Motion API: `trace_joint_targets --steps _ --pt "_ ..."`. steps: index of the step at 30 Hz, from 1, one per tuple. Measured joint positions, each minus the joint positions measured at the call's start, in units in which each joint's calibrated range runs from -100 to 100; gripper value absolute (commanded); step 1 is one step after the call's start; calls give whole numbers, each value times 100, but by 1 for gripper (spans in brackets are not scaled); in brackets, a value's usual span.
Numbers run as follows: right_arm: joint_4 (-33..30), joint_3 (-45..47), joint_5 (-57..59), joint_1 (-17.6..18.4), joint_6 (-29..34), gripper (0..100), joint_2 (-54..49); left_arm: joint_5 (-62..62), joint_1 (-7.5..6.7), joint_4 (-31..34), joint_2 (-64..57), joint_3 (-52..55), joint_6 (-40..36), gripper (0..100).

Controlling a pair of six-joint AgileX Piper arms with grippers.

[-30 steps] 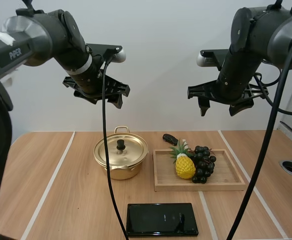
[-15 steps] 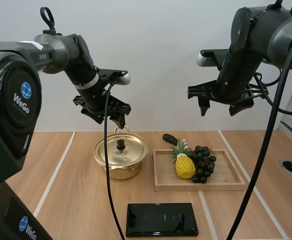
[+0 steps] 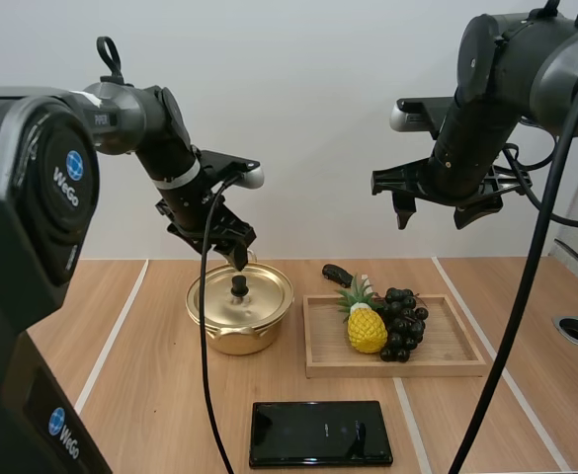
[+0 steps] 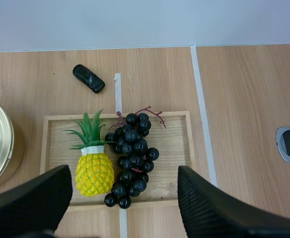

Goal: Open the pot, put the grape inside, and close it

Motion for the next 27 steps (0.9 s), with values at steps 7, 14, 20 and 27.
trace_joint_targets --steps 7,14,20,27 --pt "0 0 0 0 0 100 0 -14 0 -275 301 0 236 100" --pt "0 0 0 0 0 100 0 -97 0 -445 497 0 327 100" --pt "9 0 0 0 0 100 0 -285 0 -477 703 0 350 100" --pt "14 0 0 0 0 100 0 -681 0 -541 846 0 358 100"
